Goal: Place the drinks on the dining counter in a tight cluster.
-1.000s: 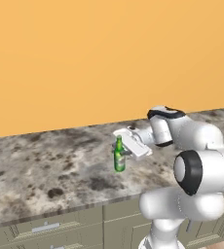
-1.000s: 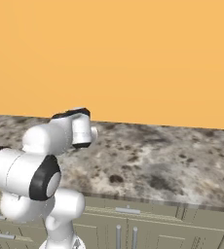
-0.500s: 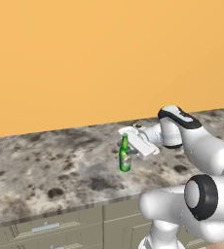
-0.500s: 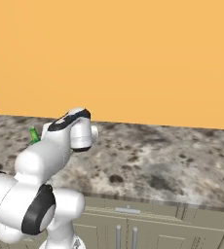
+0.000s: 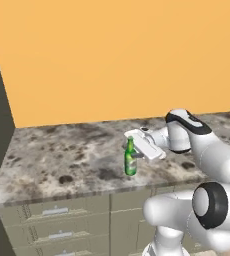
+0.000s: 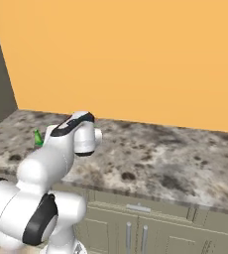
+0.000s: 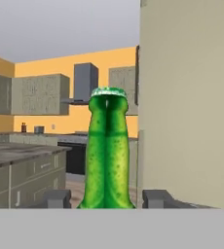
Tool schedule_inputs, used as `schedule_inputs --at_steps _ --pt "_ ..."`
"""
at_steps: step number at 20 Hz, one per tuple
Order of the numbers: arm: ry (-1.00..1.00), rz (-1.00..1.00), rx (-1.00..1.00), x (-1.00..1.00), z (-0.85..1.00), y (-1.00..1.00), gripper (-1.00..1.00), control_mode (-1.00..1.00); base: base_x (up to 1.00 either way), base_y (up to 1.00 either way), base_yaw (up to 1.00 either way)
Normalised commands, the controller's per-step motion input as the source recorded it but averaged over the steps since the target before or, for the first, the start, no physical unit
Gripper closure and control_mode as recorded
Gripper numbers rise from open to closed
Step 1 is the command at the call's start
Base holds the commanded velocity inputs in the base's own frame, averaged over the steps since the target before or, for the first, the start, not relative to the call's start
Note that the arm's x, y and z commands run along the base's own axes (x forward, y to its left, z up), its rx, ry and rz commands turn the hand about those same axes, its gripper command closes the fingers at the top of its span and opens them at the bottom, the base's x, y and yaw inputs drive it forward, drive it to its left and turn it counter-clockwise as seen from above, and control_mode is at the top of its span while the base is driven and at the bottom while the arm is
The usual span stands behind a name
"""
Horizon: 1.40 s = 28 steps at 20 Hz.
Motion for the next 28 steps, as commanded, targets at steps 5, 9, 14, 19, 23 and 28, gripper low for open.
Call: schedule_inputs --at_steps 5,9,14,19,23,28 --pt "0.00 0.00 0.00 0.00 0.00 0.00 1.00 1.00 -0.18 0.16 0.94" --pt "0.00 0.00 0.00 0.00 0.00 0.00 1.00 1.00 -0.09 0.07 1.00" --pt "0.00 0.00 0.00 0.00 0.00 0.00 1.00 1.00 -0.10 0.08 1.00" --pt "0.00 0.00 0.00 0.00 0.00 0.00 1.00 1.00 -0.05 0.11 0.96" --pt "0.00 0.00 0.00 0.00 0.00 0.00 1.00 1.00 0.06 0.09 0.81" --pt "0.00 0.00 0.00 0.00 0.00 0.00 1.00 1.00 0.28 0.03 0.68"
